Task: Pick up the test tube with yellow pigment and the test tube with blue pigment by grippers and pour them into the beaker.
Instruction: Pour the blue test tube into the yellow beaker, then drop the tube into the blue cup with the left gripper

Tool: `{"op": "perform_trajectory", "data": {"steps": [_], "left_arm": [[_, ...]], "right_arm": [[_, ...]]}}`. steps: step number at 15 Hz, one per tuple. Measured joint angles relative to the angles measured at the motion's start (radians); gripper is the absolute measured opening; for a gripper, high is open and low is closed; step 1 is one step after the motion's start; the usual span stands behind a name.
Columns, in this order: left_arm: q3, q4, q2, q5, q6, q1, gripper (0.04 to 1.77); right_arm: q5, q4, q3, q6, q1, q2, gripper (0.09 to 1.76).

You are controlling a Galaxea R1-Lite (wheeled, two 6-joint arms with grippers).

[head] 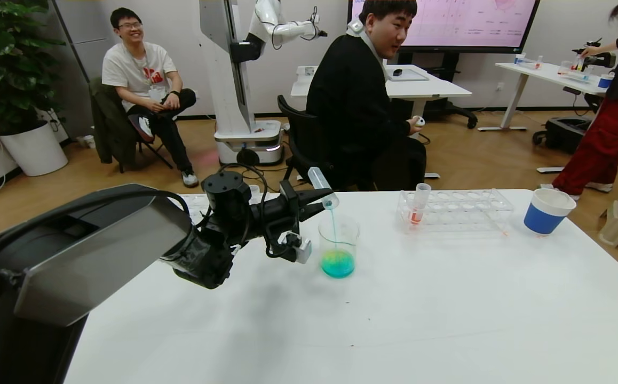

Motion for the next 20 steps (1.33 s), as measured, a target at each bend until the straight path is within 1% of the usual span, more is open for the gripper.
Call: {"op": "perform_trajectory", "data": {"steps": [3, 5, 7, 9, 10, 11, 12, 13, 14, 15, 16, 17, 18, 20], "left_arm": [[-0.001, -0.043, -0.001, 0.001, 0.010, 0.000, 0.49], [0.001, -0.048, 0.001, 0.001, 0.008, 0.000, 0.49], [0.002, -0.049, 0.006, 0.004, -0.019, -0.007, 0.49], [0.001, -0.051, 0.004, 0.021, -0.117, -0.020, 0.49], [0.000, -0.067, -0.001, 0.047, -0.181, -0.026, 0.49], [-0.002, -0.105, -0.009, 0.100, -0.264, -0.030, 0.49], [-0.002, -0.144, -0.016, 0.169, -0.360, -0.034, 0.49], [-0.001, -0.176, -0.024, 0.262, -0.474, -0.041, 0.49], [-0.001, -0.198, -0.033, 0.396, -0.590, -0.053, 0.49], [-0.001, -0.204, -0.044, 0.544, -0.680, -0.067, 0.49], [-0.006, -0.206, -0.056, 0.706, -0.764, -0.084, 0.49], [-0.016, -0.196, -0.071, 0.878, -0.861, -0.102, 0.49], [-0.034, -0.165, -0.086, 1.014, -0.977, -0.119, 0.49], [-0.129, -0.058, -0.108, 1.217, -1.163, -0.146, 0.49]], "right_arm": [[0.000, 0.000, 0.000, 0.000, 0.000, 0.000, 1.74], [0.000, 0.000, 0.000, 0.000, 0.000, 0.000, 1.74], [0.000, 0.000, 0.000, 0.000, 0.000, 0.000, 1.74], [0.000, 0.000, 0.000, 0.000, 0.000, 0.000, 1.74], [0.000, 0.000, 0.000, 0.000, 0.000, 0.000, 1.74], [0.000, 0.000, 0.000, 0.000, 0.000, 0.000, 1.74], [0.000, 0.000, 0.000, 0.000, 0.000, 0.000, 1.74], [0.000, 0.000, 0.000, 0.000, 0.000, 0.000, 1.74], [0.000, 0.000, 0.000, 0.000, 0.000, 0.000, 1.74], [0.000, 0.000, 0.000, 0.000, 0.000, 0.000, 1.74], [0.000, 0.000, 0.000, 0.000, 0.000, 0.000, 1.74], [0.000, 0.000, 0.000, 0.000, 0.000, 0.000, 1.74], [0.000, 0.000, 0.000, 0.000, 0.000, 0.000, 1.74], [0.000, 0.000, 0.000, 0.000, 0.000, 0.000, 1.74]]}}
